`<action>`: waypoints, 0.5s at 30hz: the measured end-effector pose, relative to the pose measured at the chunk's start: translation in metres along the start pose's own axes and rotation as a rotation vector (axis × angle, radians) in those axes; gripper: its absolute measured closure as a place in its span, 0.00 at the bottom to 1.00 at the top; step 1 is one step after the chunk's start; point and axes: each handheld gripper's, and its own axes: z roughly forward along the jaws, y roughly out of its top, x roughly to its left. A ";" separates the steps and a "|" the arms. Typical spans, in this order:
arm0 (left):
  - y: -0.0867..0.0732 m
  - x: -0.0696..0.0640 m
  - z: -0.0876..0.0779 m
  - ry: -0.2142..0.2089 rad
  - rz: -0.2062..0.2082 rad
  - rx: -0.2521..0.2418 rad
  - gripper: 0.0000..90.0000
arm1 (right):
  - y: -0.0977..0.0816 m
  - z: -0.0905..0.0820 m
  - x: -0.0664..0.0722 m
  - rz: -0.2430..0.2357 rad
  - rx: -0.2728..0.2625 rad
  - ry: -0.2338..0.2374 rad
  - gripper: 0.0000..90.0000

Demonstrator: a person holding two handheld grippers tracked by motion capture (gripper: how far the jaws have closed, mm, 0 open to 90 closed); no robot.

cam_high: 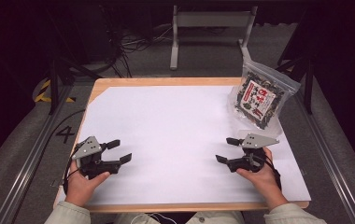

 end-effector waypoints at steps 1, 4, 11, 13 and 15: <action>-0.001 0.001 0.000 0.001 0.008 0.004 0.29 | -0.002 0.002 0.000 -0.001 0.006 -0.002 0.21; -0.004 0.002 0.003 0.004 0.003 0.014 0.29 | -0.007 0.007 0.000 0.007 0.026 -0.011 0.21; -0.009 0.004 0.009 0.022 0.001 0.054 0.29 | -0.014 0.016 -0.001 0.023 0.096 -0.027 0.22; -0.011 0.005 0.010 0.027 -0.003 0.066 0.29 | -0.015 0.017 -0.002 0.036 0.108 -0.028 0.22; -0.013 0.005 0.011 0.030 -0.013 0.075 0.29 | -0.017 0.019 -0.003 0.046 0.122 -0.028 0.22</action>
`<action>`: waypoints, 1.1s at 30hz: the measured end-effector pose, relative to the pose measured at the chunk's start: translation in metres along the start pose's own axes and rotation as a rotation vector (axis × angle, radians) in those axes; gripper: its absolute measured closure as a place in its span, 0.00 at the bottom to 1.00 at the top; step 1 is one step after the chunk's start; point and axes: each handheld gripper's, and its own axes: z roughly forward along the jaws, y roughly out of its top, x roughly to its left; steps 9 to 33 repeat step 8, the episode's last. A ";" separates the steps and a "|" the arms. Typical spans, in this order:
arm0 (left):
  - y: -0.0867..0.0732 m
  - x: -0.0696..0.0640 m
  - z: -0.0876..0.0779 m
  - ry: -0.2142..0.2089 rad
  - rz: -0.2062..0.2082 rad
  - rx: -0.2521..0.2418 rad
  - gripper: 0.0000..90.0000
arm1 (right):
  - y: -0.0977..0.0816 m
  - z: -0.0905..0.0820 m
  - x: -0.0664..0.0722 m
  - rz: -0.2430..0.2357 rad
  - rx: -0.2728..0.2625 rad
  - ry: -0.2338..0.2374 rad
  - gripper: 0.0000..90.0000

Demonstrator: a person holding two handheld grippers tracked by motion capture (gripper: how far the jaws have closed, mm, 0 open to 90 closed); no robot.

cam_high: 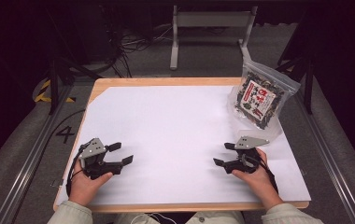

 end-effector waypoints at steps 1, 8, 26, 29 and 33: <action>-0.001 0.000 0.000 0.002 -0.005 0.001 0.29 | -0.002 0.002 -0.001 0.005 0.011 0.002 0.23; -0.002 0.001 0.002 0.004 -0.004 0.009 0.29 | -0.001 0.002 -0.002 0.010 0.007 0.007 0.23; -0.002 0.001 0.002 0.004 -0.004 0.009 0.29 | -0.001 0.002 -0.002 0.010 0.007 0.007 0.23; -0.002 0.001 0.002 0.004 -0.004 0.009 0.29 | -0.001 0.002 -0.002 0.010 0.007 0.007 0.23; -0.002 0.001 0.002 0.004 -0.004 0.009 0.29 | -0.001 0.002 -0.002 0.010 0.007 0.007 0.23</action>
